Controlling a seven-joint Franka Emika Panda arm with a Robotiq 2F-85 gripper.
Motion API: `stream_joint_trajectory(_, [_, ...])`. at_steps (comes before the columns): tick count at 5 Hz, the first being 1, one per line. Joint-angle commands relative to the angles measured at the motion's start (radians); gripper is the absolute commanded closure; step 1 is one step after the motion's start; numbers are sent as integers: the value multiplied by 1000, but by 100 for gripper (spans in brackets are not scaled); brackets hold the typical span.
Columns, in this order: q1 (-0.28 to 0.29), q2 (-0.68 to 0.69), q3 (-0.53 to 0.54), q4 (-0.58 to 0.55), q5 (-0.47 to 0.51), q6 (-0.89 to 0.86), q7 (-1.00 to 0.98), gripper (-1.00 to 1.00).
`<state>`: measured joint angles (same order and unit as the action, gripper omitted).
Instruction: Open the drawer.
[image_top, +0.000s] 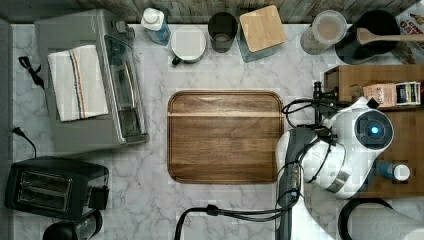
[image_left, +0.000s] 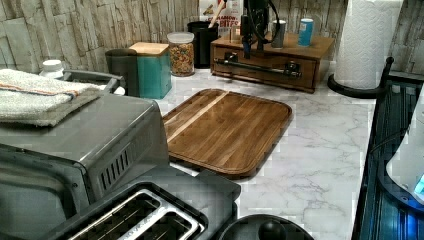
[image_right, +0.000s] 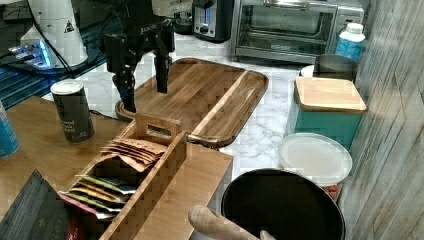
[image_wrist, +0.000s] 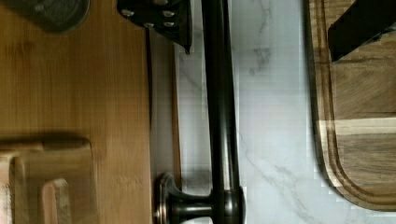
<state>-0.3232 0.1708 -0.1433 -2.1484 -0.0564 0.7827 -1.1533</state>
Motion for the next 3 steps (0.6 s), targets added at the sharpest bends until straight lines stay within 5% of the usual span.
stream_joint_trajectory(1, [47, 38, 8, 19, -128, 93, 91, -100])
stream_joint_trajectory(3, [25, 99, 6, 23, -37, 137, 41, -100])
